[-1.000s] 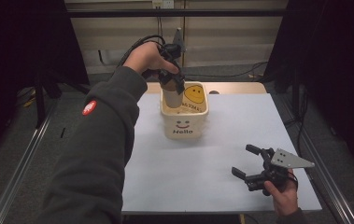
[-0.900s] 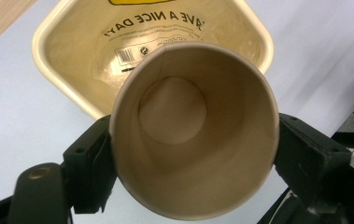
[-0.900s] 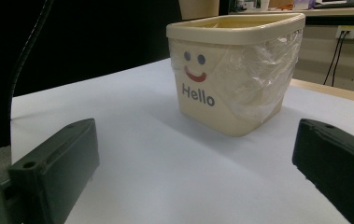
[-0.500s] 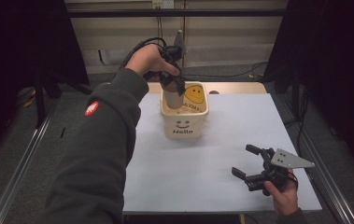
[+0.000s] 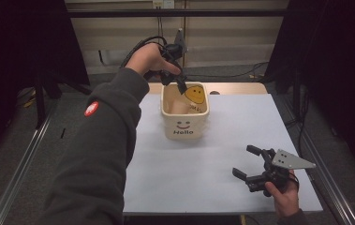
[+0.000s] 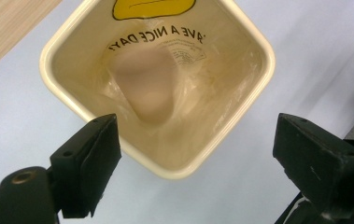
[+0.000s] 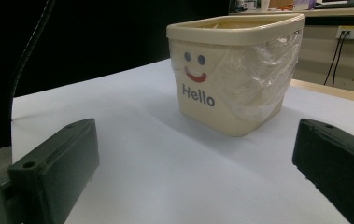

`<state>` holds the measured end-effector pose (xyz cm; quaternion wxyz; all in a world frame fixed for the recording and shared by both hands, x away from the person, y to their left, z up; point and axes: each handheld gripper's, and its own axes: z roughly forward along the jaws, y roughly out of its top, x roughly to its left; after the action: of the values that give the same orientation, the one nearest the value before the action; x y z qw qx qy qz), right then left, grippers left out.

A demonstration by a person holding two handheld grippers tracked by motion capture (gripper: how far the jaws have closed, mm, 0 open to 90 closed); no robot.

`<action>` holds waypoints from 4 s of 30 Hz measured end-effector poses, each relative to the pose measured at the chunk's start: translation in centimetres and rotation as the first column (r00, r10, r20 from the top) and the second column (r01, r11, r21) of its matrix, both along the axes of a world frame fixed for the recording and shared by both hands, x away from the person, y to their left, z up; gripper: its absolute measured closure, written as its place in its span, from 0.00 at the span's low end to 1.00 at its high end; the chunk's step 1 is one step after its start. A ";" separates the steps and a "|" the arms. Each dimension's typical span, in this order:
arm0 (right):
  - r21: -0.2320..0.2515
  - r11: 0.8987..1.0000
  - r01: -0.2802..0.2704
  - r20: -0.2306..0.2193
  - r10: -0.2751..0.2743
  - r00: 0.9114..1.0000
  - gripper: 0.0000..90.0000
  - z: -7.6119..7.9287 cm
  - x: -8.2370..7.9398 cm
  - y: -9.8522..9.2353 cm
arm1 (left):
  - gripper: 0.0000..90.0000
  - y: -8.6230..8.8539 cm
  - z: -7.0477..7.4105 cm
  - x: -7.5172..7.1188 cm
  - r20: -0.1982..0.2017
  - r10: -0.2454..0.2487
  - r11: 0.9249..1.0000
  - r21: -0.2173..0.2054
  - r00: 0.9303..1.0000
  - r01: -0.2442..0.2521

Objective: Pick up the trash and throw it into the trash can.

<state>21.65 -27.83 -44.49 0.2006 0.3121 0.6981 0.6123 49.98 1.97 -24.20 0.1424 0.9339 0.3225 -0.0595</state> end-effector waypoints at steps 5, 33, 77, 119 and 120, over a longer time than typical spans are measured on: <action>-0.004 1.000 0.009 -0.004 -0.009 1.000 0.00 0.0 0.0 0.0 | 0.17 0.4 0.8 -0.2 0.007 -0.008 1.000 -0.008 1.000 0.008; -0.007 1.000 0.011 -0.003 -0.011 1.000 0.00 0.0 0.0 0.0 | 0.16 2.4 8.7 -2.2 0.077 0.018 0.999 -0.031 0.997 -0.016; -0.017 1.000 0.012 0.001 -0.012 1.000 0.00 0.0 0.2 0.2 | 0.10 9.3 7.2 -5.0 0.173 0.091 0.978 -0.201 0.981 -0.055; -0.028 1.000 0.013 0.006 -0.013 1.000 0.00 0.1 0.1 0.2 | 0.05 15.7 -2.2 -10.9 0.320 0.244 0.812 -0.584 0.915 -0.013; -0.025 1.000 0.016 0.005 -0.015 1.000 0.00 0.1 0.1 0.2 | 0.05 15.8 -2.7 -11.2 0.321 0.254 0.806 -0.591 0.913 -0.016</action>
<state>21.71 -27.63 -44.38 0.2109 0.3135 0.7029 0.6026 38.83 17.78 -26.86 0.4827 0.8135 0.3218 0.0405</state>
